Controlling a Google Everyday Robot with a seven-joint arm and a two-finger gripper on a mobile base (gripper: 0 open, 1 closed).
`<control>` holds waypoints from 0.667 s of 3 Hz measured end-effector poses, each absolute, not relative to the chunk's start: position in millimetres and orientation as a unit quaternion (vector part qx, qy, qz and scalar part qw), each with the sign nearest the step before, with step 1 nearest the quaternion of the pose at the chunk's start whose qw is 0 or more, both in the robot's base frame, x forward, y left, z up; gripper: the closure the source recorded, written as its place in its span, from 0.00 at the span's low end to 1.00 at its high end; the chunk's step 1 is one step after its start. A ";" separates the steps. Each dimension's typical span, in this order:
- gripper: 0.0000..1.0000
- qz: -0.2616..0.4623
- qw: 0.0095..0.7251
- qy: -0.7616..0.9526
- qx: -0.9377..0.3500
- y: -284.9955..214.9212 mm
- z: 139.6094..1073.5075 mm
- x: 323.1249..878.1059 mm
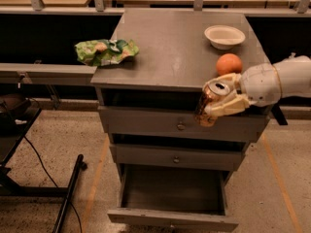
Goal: Place orange can into bottom drawer
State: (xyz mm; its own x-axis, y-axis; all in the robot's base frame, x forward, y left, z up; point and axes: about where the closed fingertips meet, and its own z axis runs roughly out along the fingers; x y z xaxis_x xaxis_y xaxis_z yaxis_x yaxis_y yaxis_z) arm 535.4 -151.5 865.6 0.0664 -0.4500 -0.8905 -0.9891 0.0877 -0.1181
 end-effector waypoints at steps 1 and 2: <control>1.00 0.327 0.415 0.602 -0.599 -147.6 860.9 530.6; 1.00 0.323 0.403 0.621 -0.589 -147.3 846.2 531.2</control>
Offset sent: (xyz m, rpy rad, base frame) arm -0.0105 0.0031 -0.0539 -0.0658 0.1247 -0.0577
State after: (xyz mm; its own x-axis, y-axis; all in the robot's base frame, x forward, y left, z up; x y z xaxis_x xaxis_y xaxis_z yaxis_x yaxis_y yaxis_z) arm 531.2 -147.3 846.2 0.0190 -0.4712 -0.8818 -0.9925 0.0979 -0.0737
